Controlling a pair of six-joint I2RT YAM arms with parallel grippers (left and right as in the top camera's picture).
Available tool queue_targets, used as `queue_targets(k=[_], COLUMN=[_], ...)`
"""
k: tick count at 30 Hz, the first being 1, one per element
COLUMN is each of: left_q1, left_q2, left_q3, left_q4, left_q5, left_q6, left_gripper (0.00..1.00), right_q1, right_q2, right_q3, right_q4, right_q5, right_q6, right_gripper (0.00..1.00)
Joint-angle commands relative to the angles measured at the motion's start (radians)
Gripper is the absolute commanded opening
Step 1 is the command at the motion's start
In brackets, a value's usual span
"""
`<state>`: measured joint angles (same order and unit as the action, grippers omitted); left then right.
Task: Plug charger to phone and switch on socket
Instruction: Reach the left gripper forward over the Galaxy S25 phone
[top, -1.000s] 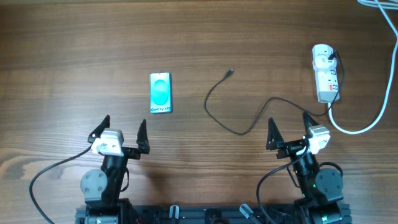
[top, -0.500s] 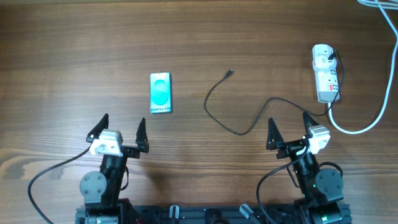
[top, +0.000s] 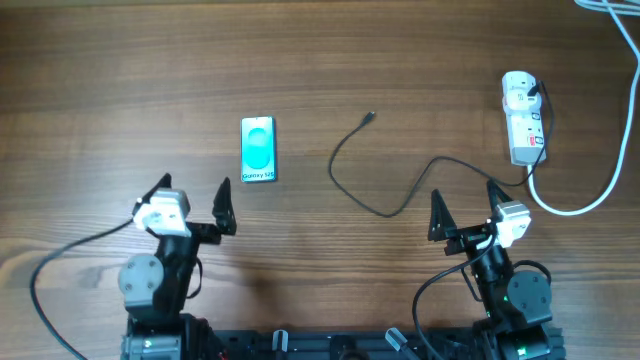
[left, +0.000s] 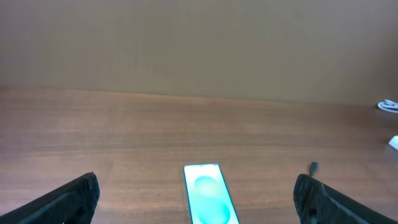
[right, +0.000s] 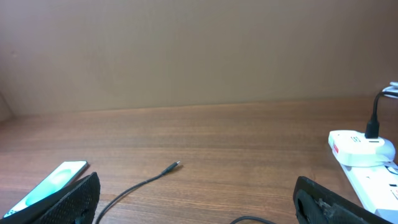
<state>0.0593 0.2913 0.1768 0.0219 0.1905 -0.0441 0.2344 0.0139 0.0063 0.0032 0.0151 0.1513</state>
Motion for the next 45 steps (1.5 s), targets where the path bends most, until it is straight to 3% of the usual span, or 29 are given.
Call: queue_targets(k=[1,5,9,13,18,22,31,33,35,38,42,45], left_q1=[0.003,0.003,0.003,0.001,-0.010,-0.060,-0.136,-0.152,-0.184,-0.207,-0.228,-0.251], left_q2=[0.146,0.319,0.555,0.820,1.154,1.340,1.411,1.428,1.478,1.548,1.649,1.706], left_q3=[0.144,0.282,0.490,0.794,1.206,1.394,1.394,1.394,1.394,1.428,1.607,1.614], left_q4=[0.004,-0.014,-0.130,-0.375,-0.794,-0.987,-0.983,-0.984,-0.988,-1.021,-1.194,-1.218], left_q5=[-0.009,0.004,0.081,0.134,0.134,0.131,0.188,0.129,-0.038,-0.061,-0.129,-0.137], left_q6=[-0.013,-0.013,-0.013,-0.012,-0.008,-0.008,-0.021,-0.067,-0.185,-0.261,-0.260,-0.260], left_gripper=[1.00,1.00,1.00,1.00,1.00,1.00,1.00,1.00,1.00,0.99,0.99,0.99], right_q1=[0.002,0.002,0.002,0.002,0.002,0.002,0.002,0.002,0.002,0.002,0.002,0.002], right_q2=[0.000,0.000,0.000,0.000,0.000,0.000,0.000,0.000,0.000,0.000,0.000,0.000], right_q3=[-0.001,-0.001,-0.001,-0.001,-0.001,-0.001,-0.001,-0.001,-0.001,-0.001,-0.001,-0.001], right_q4=[0.003,0.003,0.003,0.003,0.003,0.003,0.003,0.003,0.003,0.003,0.003,0.003], right_q5=[-0.014,-0.014,-0.014,-0.014,-0.014,-0.014,-0.014,-0.014,-0.014,-0.014,-0.014,-0.014], right_q6=[-0.020,-0.020,-0.019,-0.020,-0.020,-0.020,-0.020,-0.020,-0.020,-0.020,-0.020,-0.020], right_gripper=[1.00,1.00,1.00,1.00,1.00,1.00,1.00,1.00,1.00,1.00,1.00,1.00])
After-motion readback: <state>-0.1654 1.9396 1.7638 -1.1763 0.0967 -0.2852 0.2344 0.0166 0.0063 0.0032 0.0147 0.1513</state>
